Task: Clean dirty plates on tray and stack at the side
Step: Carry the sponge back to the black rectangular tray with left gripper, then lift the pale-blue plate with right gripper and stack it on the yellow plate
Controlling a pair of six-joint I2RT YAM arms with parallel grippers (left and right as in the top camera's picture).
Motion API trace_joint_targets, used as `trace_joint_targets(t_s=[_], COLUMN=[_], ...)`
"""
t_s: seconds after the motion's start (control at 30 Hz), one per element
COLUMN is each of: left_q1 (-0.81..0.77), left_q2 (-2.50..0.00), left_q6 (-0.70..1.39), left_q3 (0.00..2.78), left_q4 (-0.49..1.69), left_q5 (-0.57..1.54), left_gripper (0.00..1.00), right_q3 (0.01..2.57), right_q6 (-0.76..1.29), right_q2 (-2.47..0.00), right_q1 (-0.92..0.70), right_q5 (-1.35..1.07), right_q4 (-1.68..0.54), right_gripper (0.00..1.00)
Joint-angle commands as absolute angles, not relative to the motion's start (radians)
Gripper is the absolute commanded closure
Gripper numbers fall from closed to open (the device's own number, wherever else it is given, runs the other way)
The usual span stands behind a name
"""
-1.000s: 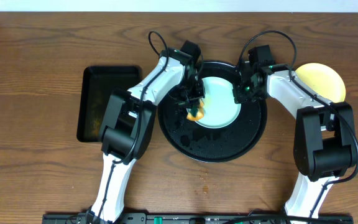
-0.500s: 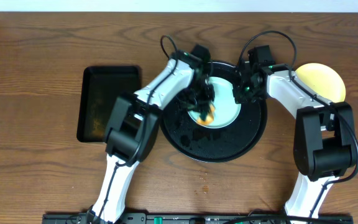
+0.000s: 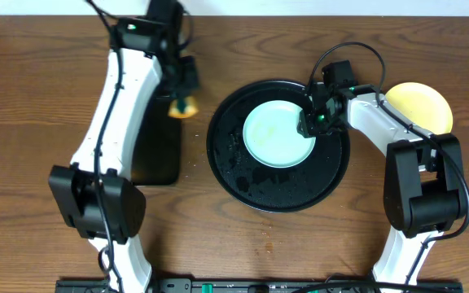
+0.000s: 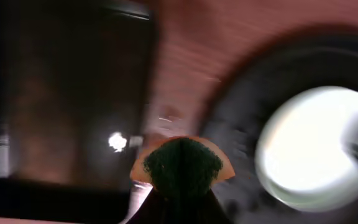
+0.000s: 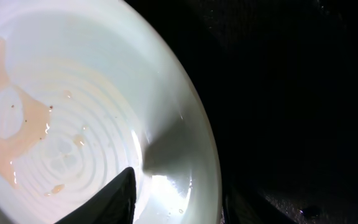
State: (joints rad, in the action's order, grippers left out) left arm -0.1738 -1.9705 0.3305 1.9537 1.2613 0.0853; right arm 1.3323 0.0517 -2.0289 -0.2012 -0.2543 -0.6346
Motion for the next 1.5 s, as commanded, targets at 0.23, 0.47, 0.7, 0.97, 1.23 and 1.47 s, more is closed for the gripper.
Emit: trace_joint_targets(t_s=[0.23,0.47,0.7,0.97,1.23,1.47], left_q1=[-0.001,0.047,0.054,0.054,0.054,0.054], left_q2=[-2.023,-2.023,-2.023,-2.023,-2.023,-2.023], left_q6=[0.154,0.153,0.154,0.154,0.154,0.154], left_q3=[1.572,1.494,1.494,1.494,1.494,1.494], left_q4=[0.987,0.925,0.925,0.925,0.925,0.925], left_q5=[-0.038,-0.039,-0.038,-0.038,-0.038,-0.038], left_gripper=[0.85,0.43,0.2,0.18,0.18,0.18], right_q3=[1.307,1.307,1.254,1.273,1.36,1.359], right_q6=[0.055,0.054,0.055,0.055,-0.002,-0.039], right_q2=[-2.054,-2.054,-2.054,-2.037,-1.735,-1.534], right_q1=[-0.204,-0.204,-0.204,-0.205,-0.284,-0.616], right_q5=[-0.218,-0.218,-0.217,-0.218,0.081,0.904], right_q4=[-0.643,-0.642,-0.555,-0.542,-0.602,-0.734], right_gripper=[0.58,0.45,0.45,0.99,0.99,0.99])
